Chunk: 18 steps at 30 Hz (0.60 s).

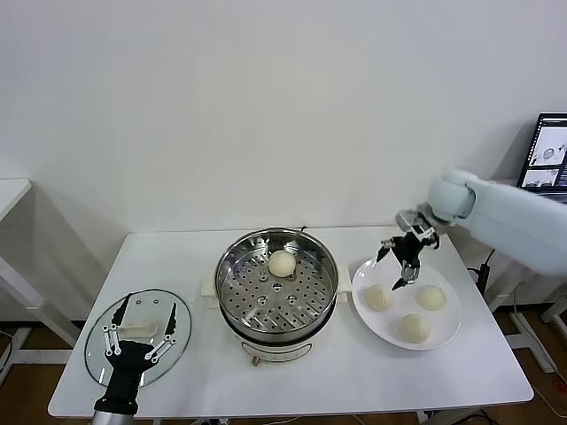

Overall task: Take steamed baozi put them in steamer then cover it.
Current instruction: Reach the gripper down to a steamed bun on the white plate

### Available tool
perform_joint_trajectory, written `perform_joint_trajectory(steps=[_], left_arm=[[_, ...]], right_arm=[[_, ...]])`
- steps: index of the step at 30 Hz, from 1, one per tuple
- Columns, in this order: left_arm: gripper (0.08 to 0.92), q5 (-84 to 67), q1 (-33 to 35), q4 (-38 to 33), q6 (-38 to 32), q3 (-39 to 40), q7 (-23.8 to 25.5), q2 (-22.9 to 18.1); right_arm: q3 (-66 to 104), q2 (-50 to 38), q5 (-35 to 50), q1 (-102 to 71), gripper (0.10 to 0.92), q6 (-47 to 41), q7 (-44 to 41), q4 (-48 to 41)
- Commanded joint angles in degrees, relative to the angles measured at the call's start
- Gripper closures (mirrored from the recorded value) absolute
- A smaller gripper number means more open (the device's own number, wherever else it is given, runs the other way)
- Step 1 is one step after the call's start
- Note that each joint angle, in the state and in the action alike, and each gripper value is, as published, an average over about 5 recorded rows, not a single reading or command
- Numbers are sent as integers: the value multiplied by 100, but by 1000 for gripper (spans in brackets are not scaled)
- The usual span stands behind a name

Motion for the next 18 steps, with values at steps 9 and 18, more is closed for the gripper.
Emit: perform_joint_trajectory(steps=[9, 18], left_arm=[[177, 37, 65, -5, -37, -33, -44, -21], [177, 48, 65, 21, -43, -15, -66, -32]], right_arm=[[306, 642, -300, -870, 203, -225, 245, -987], [409, 810, -426, -1036, 203, -212, 277, -1215]])
